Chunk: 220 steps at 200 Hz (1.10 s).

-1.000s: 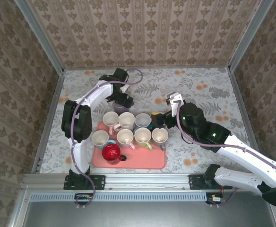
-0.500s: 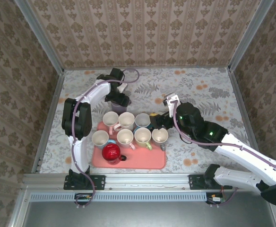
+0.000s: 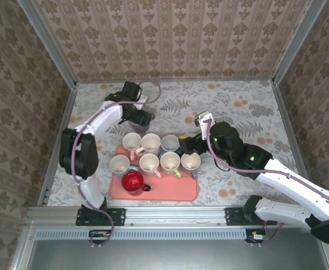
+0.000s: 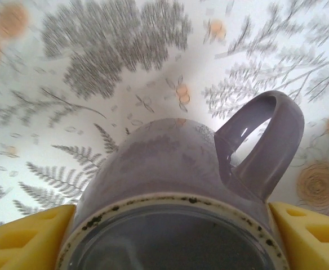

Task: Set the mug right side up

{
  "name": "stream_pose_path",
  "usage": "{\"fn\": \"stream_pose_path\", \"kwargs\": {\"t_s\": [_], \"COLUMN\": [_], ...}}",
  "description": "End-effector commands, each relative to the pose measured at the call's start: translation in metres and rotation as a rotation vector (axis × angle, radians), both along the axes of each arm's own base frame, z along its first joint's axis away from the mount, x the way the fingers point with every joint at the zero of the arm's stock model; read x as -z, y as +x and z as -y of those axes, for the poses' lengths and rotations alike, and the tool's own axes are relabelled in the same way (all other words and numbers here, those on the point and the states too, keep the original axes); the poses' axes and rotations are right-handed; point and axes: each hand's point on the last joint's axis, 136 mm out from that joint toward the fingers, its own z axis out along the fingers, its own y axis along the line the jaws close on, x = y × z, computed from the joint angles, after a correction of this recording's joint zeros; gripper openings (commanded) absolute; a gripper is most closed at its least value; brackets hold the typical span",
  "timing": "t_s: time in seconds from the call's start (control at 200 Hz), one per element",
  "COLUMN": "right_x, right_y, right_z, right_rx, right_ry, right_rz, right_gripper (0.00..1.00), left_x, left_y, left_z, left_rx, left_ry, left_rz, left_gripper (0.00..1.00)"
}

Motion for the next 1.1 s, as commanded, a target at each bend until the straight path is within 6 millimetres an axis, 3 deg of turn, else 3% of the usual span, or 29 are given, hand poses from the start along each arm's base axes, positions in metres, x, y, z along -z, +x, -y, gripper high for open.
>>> {"fn": "stream_pose_path", "kwargs": {"t_s": [0.0, 0.085, 0.215, 0.385, 0.705, 0.855, 0.925, 1.095], "right_x": [-0.02, -0.025, -0.033, -0.04, -0.055, -0.061, -0.065, -0.071], "right_y": [-0.004, -0.006, -0.007, -0.006, 0.01, 0.014, 0.015, 0.029], "right_z": [-0.001, -0.004, -0.01, -0.019, -0.037, -0.05, -0.057, -0.061], "right_rx": [-0.005, -0.009, -0.016, -0.023, -0.088, -0.129, -0.15, -0.147], "right_ry": [0.061, 0.091, 0.143, 0.262, 0.613, 0.697, 0.737, 0.859], "right_rz": [-0.015, -0.037, -0.076, -0.168, -0.406, -0.466, -0.49, -0.553], "right_gripper": [0.93, 0.93, 0.93, 0.92, 0.9, 0.91, 0.91, 0.91], "left_x": [-0.08, -0.109, -0.154, -0.19, -0.203, -0.209, -0.212, -0.213], "left_y": [0.012, 0.003, -0.017, -0.054, -0.1, -0.109, -0.117, -0.121], "left_z": [0.005, 0.005, 0.001, -0.001, -0.006, -0.009, -0.001, 0.001], "left_rx": [-0.005, 0.008, 0.034, 0.068, 0.126, 0.135, 0.158, 0.16], "left_ry": [-0.143, -0.203, -0.289, -0.425, -0.529, -0.555, -0.598, -0.642], "left_rz": [0.25, 0.358, 0.56, 0.772, 1.009, 1.069, 1.088, 1.13], "left_gripper": [0.28, 0.26, 0.16, 0.13, 0.15, 0.16, 0.17, 0.17]}}
